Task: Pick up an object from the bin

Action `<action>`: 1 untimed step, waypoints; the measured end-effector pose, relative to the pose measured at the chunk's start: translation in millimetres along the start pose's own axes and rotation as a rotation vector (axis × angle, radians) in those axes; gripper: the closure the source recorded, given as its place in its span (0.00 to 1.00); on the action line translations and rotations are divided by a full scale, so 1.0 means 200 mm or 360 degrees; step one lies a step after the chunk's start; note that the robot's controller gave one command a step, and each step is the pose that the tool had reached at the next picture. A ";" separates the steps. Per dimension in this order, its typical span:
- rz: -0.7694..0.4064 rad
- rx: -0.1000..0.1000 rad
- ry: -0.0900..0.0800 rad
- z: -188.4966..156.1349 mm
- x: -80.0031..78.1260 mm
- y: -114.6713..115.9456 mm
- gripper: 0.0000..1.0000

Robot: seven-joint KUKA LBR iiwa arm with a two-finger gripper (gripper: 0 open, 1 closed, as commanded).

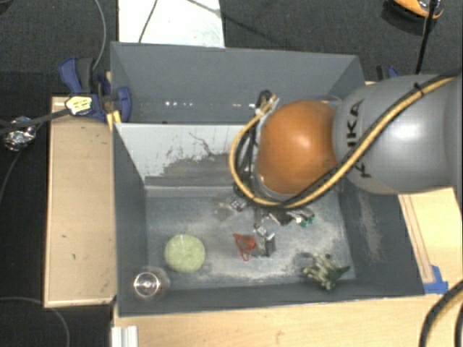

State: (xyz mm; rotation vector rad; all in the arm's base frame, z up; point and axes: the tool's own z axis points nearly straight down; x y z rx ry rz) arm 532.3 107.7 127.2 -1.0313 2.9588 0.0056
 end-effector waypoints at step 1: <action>0.0020 -0.0002 0.0003 0.05 -0.01 -0.03 0.00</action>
Offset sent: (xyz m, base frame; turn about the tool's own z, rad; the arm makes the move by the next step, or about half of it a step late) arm 0.0157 -0.0089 -0.0369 -0.2189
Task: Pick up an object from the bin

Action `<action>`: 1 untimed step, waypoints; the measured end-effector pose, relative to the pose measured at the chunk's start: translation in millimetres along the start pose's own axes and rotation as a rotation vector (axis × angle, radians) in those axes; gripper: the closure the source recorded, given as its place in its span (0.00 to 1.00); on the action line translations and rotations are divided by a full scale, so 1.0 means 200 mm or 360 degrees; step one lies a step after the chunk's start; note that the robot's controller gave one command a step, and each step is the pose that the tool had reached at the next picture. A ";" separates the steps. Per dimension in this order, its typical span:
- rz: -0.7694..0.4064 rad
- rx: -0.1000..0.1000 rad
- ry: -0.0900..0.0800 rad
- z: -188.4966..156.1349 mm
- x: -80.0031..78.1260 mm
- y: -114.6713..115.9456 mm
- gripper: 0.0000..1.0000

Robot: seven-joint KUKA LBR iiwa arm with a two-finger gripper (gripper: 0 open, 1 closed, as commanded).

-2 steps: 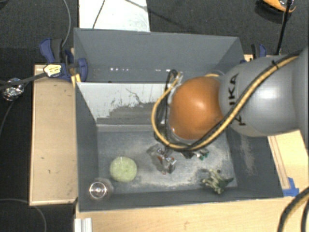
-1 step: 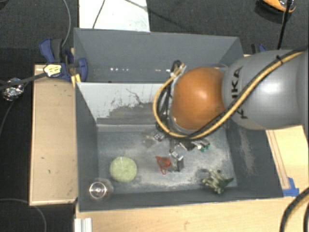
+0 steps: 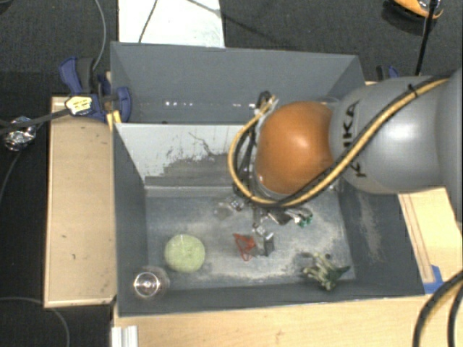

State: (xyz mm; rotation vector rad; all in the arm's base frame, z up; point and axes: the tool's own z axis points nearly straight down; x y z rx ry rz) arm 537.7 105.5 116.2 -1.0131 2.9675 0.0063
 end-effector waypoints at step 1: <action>-0.0098 0.0002 -0.0003 0.02 -0.01 -0.01 0.00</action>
Offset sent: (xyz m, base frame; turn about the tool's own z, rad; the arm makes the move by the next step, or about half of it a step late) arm 0.0131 -0.0197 -0.0313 -0.2807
